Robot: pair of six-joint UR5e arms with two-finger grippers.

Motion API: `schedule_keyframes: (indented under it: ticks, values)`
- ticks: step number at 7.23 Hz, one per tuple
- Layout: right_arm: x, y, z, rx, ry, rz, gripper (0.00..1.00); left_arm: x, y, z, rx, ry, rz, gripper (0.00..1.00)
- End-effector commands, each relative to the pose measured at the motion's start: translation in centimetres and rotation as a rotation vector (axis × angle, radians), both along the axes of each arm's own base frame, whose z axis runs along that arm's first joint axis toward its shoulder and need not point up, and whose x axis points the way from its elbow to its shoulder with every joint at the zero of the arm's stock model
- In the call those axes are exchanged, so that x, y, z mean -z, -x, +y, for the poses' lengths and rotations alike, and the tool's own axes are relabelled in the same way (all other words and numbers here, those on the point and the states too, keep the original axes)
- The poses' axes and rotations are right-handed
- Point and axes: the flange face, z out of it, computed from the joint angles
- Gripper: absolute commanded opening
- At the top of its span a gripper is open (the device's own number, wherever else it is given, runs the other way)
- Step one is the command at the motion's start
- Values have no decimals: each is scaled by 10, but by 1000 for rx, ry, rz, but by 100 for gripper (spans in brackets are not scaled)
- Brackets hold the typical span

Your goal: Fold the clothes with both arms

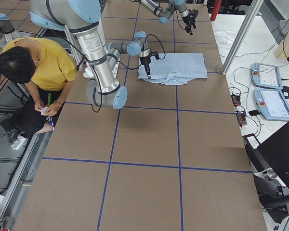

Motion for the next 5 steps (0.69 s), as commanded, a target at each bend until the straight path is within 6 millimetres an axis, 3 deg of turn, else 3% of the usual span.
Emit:
schedule_keyframes:
  ticks: [1,3,4,5]
  values:
    - [-5,-9,-6,-71,28,-17,100,-1,0,1,-1,0,0,100]
    - [10,-23,-47,-134,-22,-150,100,0,0,1,-1,-2,1,100]
    - [21,-19,-69,-154,-39,-190,100,-1,0,2,-1,0,0,100]
    - [38,9,-87,-160,-34,-179,100,-2,0,1,-1,1,-1,100]
